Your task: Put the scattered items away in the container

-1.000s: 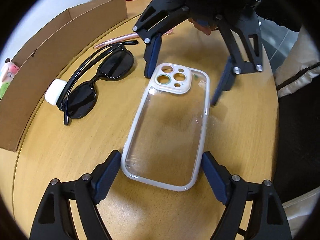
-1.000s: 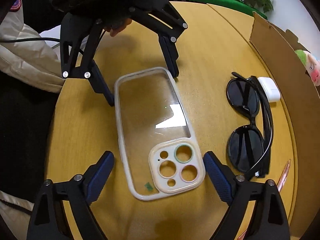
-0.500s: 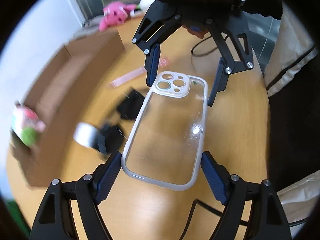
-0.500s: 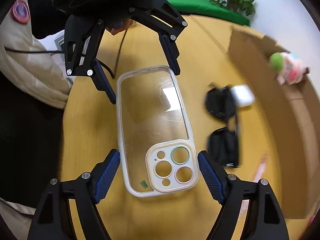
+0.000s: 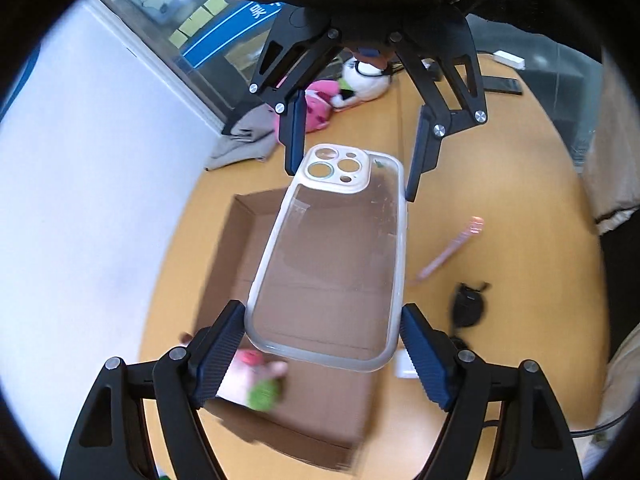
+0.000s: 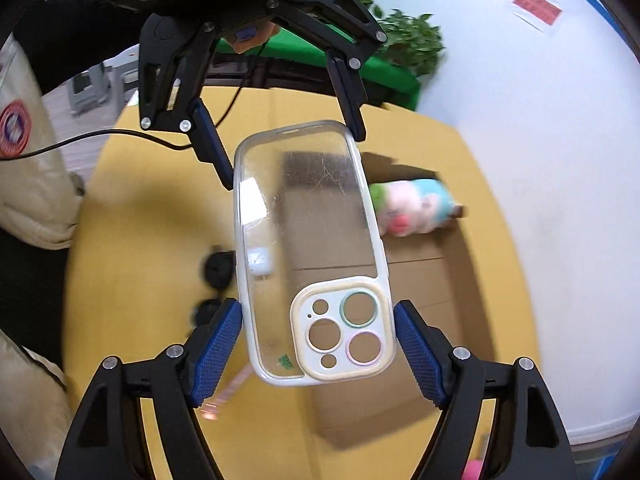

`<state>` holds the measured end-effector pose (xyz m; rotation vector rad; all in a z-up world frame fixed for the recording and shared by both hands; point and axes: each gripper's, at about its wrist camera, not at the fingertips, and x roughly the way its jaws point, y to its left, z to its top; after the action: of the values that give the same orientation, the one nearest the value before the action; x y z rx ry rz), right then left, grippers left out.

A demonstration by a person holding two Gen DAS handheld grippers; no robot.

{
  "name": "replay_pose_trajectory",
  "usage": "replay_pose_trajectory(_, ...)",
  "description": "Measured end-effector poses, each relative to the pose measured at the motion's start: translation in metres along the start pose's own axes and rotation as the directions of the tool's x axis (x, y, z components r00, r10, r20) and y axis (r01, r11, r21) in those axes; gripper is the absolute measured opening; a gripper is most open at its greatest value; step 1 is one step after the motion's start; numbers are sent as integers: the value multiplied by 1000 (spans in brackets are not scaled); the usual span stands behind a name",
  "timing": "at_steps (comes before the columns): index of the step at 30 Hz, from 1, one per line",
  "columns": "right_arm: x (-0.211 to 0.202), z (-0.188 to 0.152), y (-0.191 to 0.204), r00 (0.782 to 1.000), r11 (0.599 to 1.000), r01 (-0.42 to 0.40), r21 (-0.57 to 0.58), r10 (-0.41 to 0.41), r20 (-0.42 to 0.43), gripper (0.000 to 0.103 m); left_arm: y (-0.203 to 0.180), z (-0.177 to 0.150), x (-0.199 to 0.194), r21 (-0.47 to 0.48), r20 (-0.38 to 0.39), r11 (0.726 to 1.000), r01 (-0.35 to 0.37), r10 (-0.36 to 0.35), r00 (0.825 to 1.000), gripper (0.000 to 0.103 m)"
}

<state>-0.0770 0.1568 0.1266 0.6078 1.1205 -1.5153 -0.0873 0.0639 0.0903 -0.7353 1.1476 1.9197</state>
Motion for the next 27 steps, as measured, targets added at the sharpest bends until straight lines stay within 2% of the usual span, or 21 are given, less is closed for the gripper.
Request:
replay_pose_trajectory(4,18,2,-44,999,1000,-19,-2,19,-43,82,36,6,32,20,-24,1000,8,-8,1000,78)
replay_pose_trajectory(8,52,-7,-90,991,997,-70,-10,69,-113,79,69,2,83,36,-68,998,49,-47,997,78)
replay_pose_trajectory(9,64,-13,-103,987,996,-84,-12,82,-135,60,73,-2,99,48,-86,997,59,-54,995,78)
replay_pose_trajectory(10,74,-17,-115,984,995,-96,-14,93,-151,53,78,-6,114,43,-95,997,64,-60,994,78)
replay_pose_trajectory(12,97,-29,-141,976,989,-149,11,149,-159,52,92,-14,141,3,-97,995,97,-96,991,78)
replay_pose_trajectory(13,110,-38,-153,975,987,-156,22,158,-154,44,103,-20,157,-26,-90,994,110,-112,990,78)
replay_pose_trajectory(14,126,-44,-165,975,986,-162,41,166,-149,42,112,-25,169,-47,-89,993,112,-116,989,78)
replay_pose_trajectory(17,171,-64,-187,970,978,-187,96,199,-141,42,126,-44,211,-76,-116,990,117,-126,985,78)
replay_pose_trajectory(18,187,-73,-194,968,975,-191,118,207,-141,42,127,-50,220,-77,-123,991,108,-117,986,50)
replay_pose_trajectory(19,201,-81,-197,967,973,-189,131,207,-145,42,131,-55,230,-84,-123,991,100,-110,986,15)
replay_pose_trajectory(20,216,-88,-197,965,970,-196,144,217,-145,42,135,-58,237,-105,-138,987,124,-138,981,10)
replay_pose_trajectory(21,223,-91,-197,963,965,-210,157,232,-139,42,138,-61,242,-125,-141,982,139,-156,978,12)
replay_pose_trajectory(23,233,-99,-196,962,958,-221,185,245,-121,44,135,-63,245,-106,-158,987,121,-137,978,17)
replay_pose_trajectory(24,236,-101,-192,962,953,-228,199,253,-108,50,133,-64,245,-105,-160,987,124,-140,977,21)
replay_pose_trajectory(25,237,-102,-189,961,948,-237,214,261,-92,61,133,-65,243,-120,-163,982,146,-164,973,23)
replay_pose_trajectory(27,238,-104,-185,962,935,-250,249,270,-49,74,132,-67,238,-150,-161,975,165,-188,969,29)
